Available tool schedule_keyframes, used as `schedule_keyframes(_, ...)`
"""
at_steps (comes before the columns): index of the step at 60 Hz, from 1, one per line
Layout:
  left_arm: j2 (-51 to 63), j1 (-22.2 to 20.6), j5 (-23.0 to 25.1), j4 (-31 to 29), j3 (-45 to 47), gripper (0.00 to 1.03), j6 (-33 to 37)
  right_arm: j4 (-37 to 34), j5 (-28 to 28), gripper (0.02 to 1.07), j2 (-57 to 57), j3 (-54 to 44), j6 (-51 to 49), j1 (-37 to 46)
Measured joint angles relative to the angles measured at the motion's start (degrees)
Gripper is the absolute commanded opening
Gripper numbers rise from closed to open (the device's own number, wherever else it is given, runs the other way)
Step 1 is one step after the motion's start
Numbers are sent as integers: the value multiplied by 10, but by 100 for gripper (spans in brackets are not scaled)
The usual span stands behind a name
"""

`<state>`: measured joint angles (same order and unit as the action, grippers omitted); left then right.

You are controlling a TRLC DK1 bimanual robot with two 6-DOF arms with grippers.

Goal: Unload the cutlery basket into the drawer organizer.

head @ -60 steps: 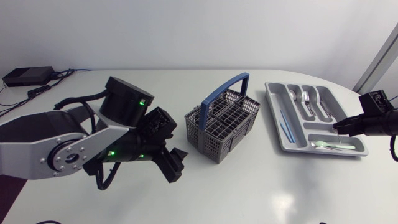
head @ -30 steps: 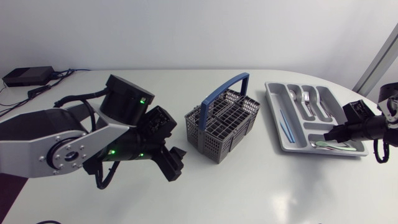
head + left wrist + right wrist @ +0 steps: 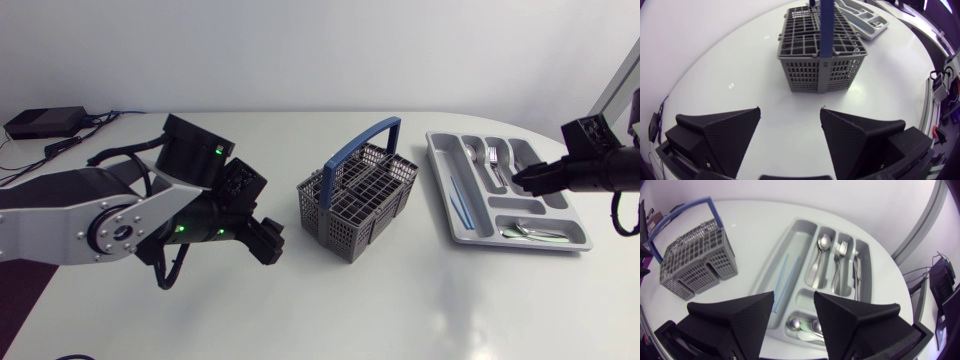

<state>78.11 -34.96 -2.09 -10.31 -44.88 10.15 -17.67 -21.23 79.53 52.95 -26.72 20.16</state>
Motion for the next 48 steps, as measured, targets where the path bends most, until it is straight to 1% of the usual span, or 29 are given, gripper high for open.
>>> schedule_keyframes(8,33,10,-17,18,-7,98,-16,4,-15,65,2,27,42,-67)
schedule_keyframes(12,48,15,-20,26,-14,98,-26,14,-17,65,26,47,66,-99)
schedule_keyframes(19,74,23,-30,31,-38,98,-37,25,-30,65,97,100,100,-131)
schedule_keyframes(26,101,28,-43,43,-57,98,-42,33,-32,65,172,150,125,-153)
schedule_keyframes(35,137,33,-45,51,-81,98,-44,34,-25,65,260,209,138,-171)
schedule_keyframes(42,161,38,-47,58,-96,98,-46,34,-14,65,297,229,142,-187)
schedule_keyframes(48,175,44,-47,60,-107,98,-46,33,-10,65,300,229,141,-203)
